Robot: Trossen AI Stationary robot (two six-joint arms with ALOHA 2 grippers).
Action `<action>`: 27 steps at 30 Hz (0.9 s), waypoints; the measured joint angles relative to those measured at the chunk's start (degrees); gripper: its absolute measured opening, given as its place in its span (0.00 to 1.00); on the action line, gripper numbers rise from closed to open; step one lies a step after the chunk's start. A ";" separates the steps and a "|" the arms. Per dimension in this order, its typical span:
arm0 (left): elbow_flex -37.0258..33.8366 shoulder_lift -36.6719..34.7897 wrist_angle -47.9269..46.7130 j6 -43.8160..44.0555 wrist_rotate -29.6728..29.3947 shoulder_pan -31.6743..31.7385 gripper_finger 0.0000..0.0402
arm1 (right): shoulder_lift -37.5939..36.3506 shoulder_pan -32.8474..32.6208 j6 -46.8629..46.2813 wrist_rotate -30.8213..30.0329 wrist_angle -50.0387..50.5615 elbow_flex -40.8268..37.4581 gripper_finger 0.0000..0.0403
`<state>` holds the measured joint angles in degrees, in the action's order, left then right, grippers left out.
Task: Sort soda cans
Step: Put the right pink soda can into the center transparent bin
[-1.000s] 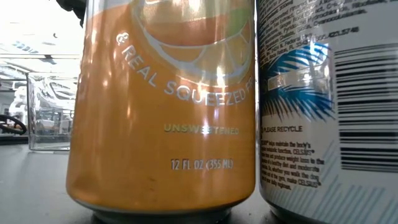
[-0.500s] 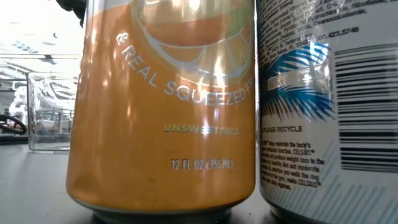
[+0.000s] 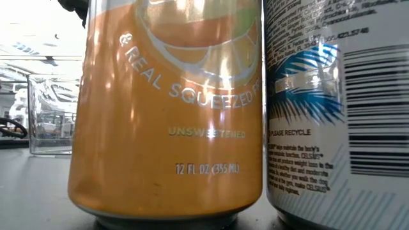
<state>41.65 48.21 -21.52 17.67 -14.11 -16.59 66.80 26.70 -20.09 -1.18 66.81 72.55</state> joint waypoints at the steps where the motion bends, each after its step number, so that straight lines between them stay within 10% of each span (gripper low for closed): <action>1: 0.00 0.00 0.00 0.00 0.01 0.01 0.18 | -0.32 -0.26 -0.57 0.01 -0.03 0.00 0.84; 27: 0.00 0.00 0.01 13.16 -2.49 0.02 0.18 | -1.55 -17.58 -10.00 -0.27 -3.68 0.00 0.84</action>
<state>41.65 48.21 -21.50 30.83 -16.60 -16.58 65.24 9.12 -30.08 -1.45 63.13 72.55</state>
